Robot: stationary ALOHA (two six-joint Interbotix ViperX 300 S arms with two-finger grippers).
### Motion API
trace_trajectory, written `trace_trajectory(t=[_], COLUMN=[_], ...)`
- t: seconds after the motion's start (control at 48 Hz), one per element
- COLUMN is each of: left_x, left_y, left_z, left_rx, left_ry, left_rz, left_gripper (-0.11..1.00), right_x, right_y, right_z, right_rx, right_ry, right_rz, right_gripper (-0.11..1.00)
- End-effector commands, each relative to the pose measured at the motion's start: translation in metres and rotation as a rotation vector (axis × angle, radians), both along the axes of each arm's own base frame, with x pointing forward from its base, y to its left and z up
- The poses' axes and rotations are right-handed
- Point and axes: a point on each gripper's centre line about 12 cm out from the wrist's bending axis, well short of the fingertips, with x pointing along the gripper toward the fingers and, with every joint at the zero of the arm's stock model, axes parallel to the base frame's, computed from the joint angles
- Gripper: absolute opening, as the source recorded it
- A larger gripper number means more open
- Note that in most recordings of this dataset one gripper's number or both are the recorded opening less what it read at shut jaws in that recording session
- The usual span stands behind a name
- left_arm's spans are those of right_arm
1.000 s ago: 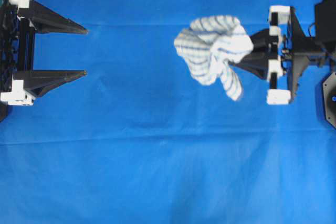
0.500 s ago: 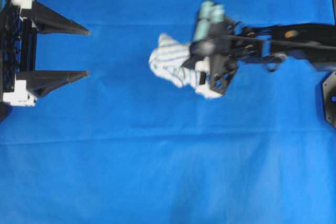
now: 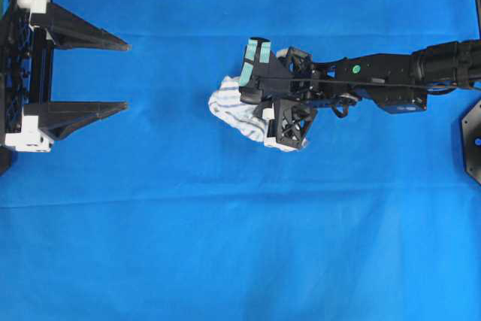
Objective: Hand over the towel.
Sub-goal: 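Carry the towel with the right gripper and lower it to the table, then open the right gripper to release the towel and retract right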
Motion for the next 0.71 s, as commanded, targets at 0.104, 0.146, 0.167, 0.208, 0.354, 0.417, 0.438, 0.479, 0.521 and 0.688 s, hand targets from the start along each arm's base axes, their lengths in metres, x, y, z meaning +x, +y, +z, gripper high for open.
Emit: trace_trajectory(t=[0.104, 0.146, 0.167, 0.208, 0.354, 0.417, 0.438, 0.479, 0.521, 0.688], left_x=[0.000, 0.000, 0.000, 0.000, 0.000, 0.000, 0.000, 0.000, 0.000, 0.000], left_y=[0.000, 0.000, 0.000, 0.000, 0.000, 0.000, 0.000, 0.000, 0.000, 0.000], left_z=[0.005, 0.005, 0.005, 0.005, 0.005, 0.005, 0.004, 0.004, 0.004, 0.004], left_rx=[-0.003, -0.003, -0.003, -0.004, -0.001, -0.004, -0.004, -0.004, -0.003, -0.004], left_ry=[-0.020, -0.018, -0.020, -0.020, -0.020, -0.020, -0.019, -0.019, -0.018, -0.017], left_rz=[0.002, 0.001, 0.001, 0.002, 0.002, 0.002, 0.002, 0.002, 0.001, 0.002], left_gripper=[0.92, 0.92, 0.92, 0.92, 0.92, 0.92, 0.92, 0.92, 0.92, 0.92], right_x=[0.005, 0.005, 0.005, 0.005, 0.004, 0.002, 0.001, 0.000, -0.002, -0.015], right_y=[-0.002, -0.001, -0.001, -0.001, -0.002, -0.002, -0.001, -0.001, -0.001, 0.001], right_z=[0.010, 0.010, 0.010, 0.010, 0.012, 0.014, 0.018, 0.025, 0.035, 0.094], right_rx=[-0.006, -0.006, -0.005, -0.002, 0.006, 0.007, 0.007, 0.004, 0.000, -0.023], right_ry=[-0.032, -0.030, -0.029, -0.029, -0.020, -0.012, -0.014, -0.025, -0.045, -0.187], right_rz=[-0.002, 0.000, -0.002, -0.004, -0.014, -0.013, -0.013, -0.012, -0.011, -0.010], right_gripper=[0.13, 0.13, 0.13, 0.13, 0.14, 0.31, 0.37, 0.49, 0.59, 0.70])
